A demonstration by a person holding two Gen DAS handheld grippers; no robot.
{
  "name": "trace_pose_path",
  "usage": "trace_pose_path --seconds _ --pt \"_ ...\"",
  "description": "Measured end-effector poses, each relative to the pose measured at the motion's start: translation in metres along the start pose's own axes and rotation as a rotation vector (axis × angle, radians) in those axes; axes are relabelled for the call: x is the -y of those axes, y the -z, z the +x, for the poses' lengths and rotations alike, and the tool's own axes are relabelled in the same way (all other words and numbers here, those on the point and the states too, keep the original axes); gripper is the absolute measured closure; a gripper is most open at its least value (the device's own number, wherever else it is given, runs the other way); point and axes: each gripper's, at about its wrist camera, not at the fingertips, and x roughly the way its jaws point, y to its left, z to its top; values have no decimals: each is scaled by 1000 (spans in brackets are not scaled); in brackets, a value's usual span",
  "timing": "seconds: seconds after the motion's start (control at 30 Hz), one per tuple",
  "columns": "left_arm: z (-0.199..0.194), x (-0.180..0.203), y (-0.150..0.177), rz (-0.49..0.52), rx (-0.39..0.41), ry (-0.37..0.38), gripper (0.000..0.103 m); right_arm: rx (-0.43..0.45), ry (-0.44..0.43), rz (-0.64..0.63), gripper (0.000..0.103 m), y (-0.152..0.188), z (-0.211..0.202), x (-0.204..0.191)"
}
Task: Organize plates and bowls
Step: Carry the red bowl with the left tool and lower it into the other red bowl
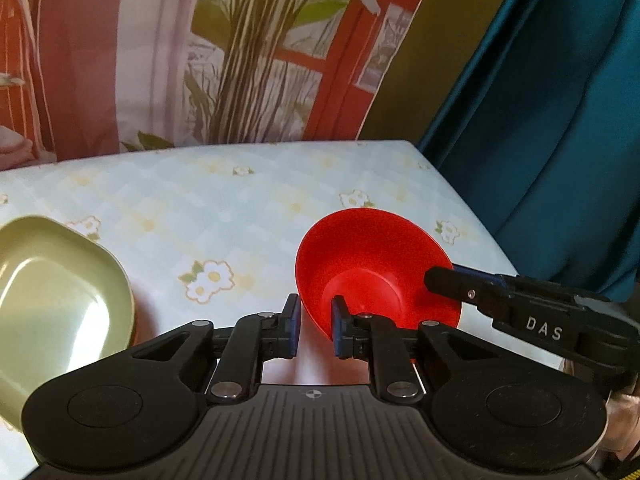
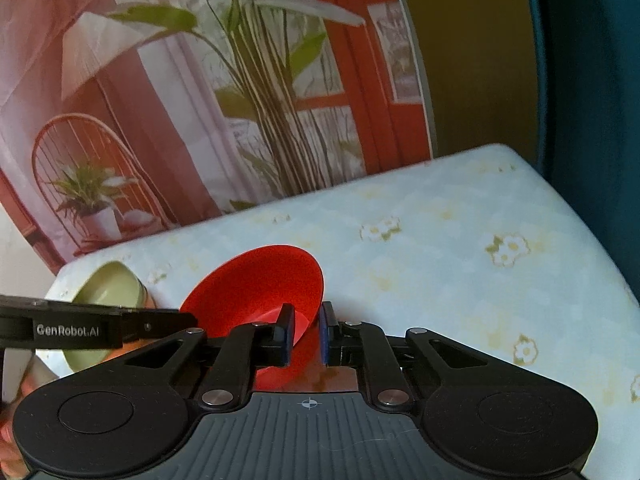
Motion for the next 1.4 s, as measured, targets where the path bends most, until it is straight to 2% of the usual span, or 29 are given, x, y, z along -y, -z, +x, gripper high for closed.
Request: trace_pose_path --seconds 0.3,0.6,0.9,1.4 --pt "-30 -2 4 -2 59 22 86 39 -13 -19 91 -15 -17 -20" --pt "-52 -10 17 -18 81 23 86 40 -23 -47 91 -12 -29 -43" --pt "-75 -13 36 -19 88 18 86 26 -33 -58 91 3 -44 -59" --pt "-97 1 67 -9 86 36 86 -16 -30 -89 91 35 -73 -61"
